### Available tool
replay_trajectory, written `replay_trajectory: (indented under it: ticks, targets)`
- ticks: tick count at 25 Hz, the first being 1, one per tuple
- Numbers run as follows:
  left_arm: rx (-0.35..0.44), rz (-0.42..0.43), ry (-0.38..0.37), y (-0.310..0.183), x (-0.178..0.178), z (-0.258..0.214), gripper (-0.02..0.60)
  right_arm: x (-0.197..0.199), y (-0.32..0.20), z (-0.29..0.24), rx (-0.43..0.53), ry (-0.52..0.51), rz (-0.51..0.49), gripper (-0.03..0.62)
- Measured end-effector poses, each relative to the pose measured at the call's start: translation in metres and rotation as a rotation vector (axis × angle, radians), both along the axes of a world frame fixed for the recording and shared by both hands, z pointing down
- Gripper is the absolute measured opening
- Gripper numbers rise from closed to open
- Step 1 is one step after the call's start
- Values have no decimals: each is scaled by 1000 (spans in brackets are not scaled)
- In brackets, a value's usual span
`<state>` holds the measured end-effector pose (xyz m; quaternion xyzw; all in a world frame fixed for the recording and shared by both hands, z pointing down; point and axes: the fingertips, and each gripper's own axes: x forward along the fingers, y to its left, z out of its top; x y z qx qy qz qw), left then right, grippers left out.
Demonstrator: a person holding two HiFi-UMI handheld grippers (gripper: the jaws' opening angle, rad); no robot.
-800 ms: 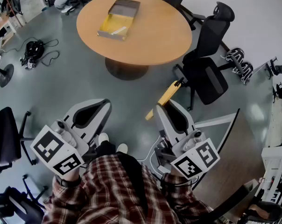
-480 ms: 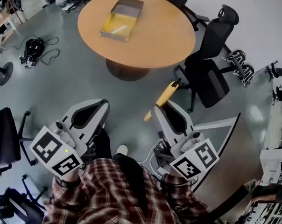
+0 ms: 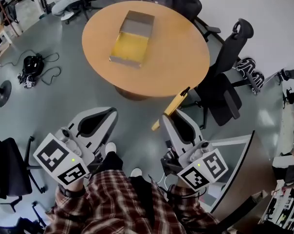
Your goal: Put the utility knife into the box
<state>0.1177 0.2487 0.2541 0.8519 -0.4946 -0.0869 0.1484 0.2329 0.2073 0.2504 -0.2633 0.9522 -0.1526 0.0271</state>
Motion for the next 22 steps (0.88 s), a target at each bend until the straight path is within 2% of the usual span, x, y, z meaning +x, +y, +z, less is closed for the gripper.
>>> replay_trajectory:
  ticks: [5,9,16,22]
  targets:
    - [2,13,-10,-34,-65,-2,11,-59,-35,-5,8,-13,37,123]
    - [-17,40,3,-57,-99,8,11,-88,-56,2,-2,-7,80,123]
    - [-63,68,62,-102,-125,22,11,-110,-103,12,-49,61,110,123]
    - [-75,48,83,-146,-139,30,11,-124,-149,19,-65,86,90,123]
